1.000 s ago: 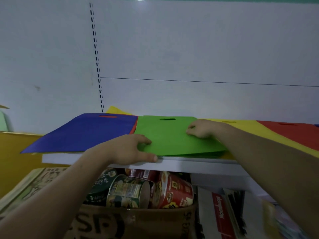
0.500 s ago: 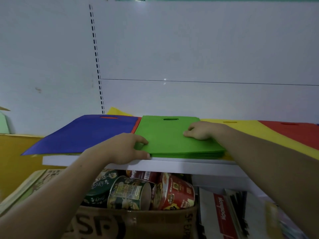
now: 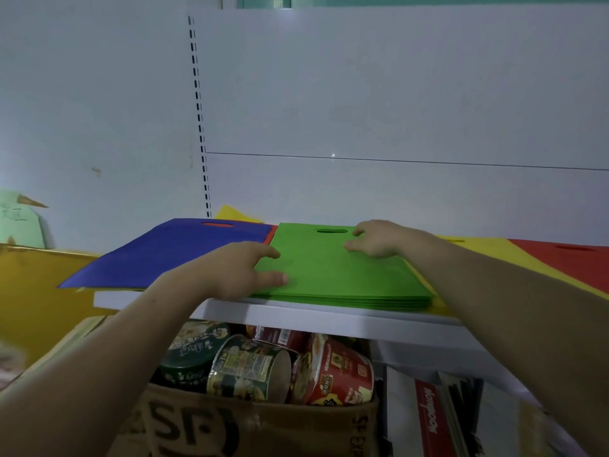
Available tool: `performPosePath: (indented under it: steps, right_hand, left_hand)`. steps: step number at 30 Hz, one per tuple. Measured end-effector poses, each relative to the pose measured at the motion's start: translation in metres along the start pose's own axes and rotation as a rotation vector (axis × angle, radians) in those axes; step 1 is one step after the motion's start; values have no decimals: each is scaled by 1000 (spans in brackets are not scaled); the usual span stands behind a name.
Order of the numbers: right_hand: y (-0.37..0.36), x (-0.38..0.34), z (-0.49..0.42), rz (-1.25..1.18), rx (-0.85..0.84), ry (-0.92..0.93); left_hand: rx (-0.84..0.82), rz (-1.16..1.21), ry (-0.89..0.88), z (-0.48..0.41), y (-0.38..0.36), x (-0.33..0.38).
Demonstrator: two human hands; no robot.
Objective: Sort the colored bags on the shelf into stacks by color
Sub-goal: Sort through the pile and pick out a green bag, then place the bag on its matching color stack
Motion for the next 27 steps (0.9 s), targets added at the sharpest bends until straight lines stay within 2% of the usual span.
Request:
performPosePath:
  steps: [10, 17, 27]
  right_hand:
    - [-7, -72, -18, -109, 55, 161]
    - [-17, -147, -38, -94, 65, 186]
    - [-51, -223, -66, -106, 1, -30]
  left_hand:
    - [114, 75, 167, 30, 9, -42]
    - [137, 78, 266, 49, 31, -123]
    - [112, 86, 280, 49, 48, -253]
Point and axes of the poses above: each hand's wrist, its own z-axis away from the middle knuckle, its own y-axis out of the back of the hand, x = y × z, the point moved 8 cm from there along -z, towards the middle knuckle, and after that the axes turned 5 degrees about -z, right-handed, at the moved point
